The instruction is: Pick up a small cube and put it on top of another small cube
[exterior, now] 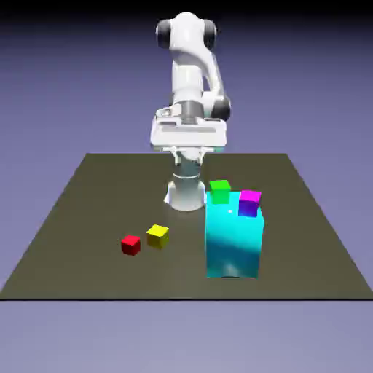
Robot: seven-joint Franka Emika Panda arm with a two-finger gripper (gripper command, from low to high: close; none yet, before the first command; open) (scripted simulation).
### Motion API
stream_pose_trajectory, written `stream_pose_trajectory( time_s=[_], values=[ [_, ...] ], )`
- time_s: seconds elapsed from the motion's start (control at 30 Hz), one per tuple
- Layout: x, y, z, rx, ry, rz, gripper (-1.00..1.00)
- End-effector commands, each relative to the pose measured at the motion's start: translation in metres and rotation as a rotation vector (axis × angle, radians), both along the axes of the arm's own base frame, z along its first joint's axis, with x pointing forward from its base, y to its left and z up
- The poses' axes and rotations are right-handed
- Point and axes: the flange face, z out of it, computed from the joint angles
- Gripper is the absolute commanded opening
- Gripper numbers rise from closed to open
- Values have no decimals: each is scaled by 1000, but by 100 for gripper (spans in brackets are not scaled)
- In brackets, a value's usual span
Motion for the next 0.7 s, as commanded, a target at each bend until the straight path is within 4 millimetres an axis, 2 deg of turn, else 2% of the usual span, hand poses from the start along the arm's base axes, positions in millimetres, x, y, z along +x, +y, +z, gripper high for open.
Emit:
stream_pose_trajectory(
  time_s=[0.0,0.13,0.3,0.33,0.37,0.67],
  values=[
    [-2,-11,-25,10,69,-41,0],
    [-28,-54,-118,68,340,-211,0],
    [-94,-89,-218,175,674,-424,0],
    [-104,-92,-229,191,714,-449,0],
    [-104,-92,-229,191,714,-449,0],
    [-104,-92,-293,190,714,-449,0]
  ],
)
